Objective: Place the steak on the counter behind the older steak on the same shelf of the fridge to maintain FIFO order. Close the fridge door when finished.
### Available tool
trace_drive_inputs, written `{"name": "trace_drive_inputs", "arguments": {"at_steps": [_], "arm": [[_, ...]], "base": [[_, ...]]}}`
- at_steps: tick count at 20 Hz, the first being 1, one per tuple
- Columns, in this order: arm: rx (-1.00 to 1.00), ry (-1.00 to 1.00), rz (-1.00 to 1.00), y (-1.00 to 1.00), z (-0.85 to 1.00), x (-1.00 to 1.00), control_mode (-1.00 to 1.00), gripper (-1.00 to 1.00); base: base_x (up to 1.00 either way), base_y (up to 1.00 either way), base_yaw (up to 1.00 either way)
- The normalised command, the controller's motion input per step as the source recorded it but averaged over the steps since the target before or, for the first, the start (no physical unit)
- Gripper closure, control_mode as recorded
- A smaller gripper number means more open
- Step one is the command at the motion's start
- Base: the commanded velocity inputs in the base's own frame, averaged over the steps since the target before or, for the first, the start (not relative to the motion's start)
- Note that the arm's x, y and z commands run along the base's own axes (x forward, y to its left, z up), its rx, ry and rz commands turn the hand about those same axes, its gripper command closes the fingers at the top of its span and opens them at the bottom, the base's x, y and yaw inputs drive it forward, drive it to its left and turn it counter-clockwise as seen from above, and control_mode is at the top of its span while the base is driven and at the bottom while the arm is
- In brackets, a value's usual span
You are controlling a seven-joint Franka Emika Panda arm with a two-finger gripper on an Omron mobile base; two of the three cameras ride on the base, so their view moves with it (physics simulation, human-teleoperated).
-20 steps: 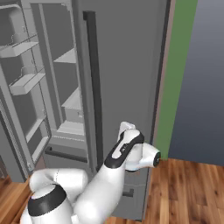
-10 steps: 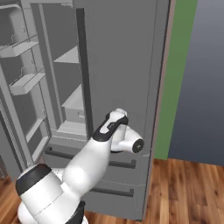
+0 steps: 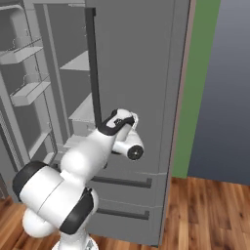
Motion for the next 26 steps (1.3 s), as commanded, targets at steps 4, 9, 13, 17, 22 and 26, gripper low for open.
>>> {"name": "trace_drive_inputs", "arguments": {"at_steps": [4, 9, 13, 17, 22, 26], "arm": [[0.00, 0.03, -0.28, 0.00, 0.09, 0.54, -1.00, -1.00], [0.00, 0.06, -0.28, 0.00, 0.08, 0.52, -1.00, -1.00], [0.00, 0.06, -0.28, 0.00, 0.08, 0.45, -1.00, -1.00], [0.00, 0.01, -0.18, -0.01, 0.38, -0.20, -1.00, -1.00], [0.00, 0.00, -0.03, -0.08, 0.87, -0.88, -1.00, -1.00], [0.00, 0.00, 0.00, -0.07, 1.00, -0.98, -1.00, -1.00]], "base": [[0.00, 0.00, 0.00], [0.00, 0.00, 0.00], [0.00, 0.00, 0.00], [0.00, 0.00, 0.00], [0.00, 0.00, 0.00], [0.00, 0.00, 0.00]]}}
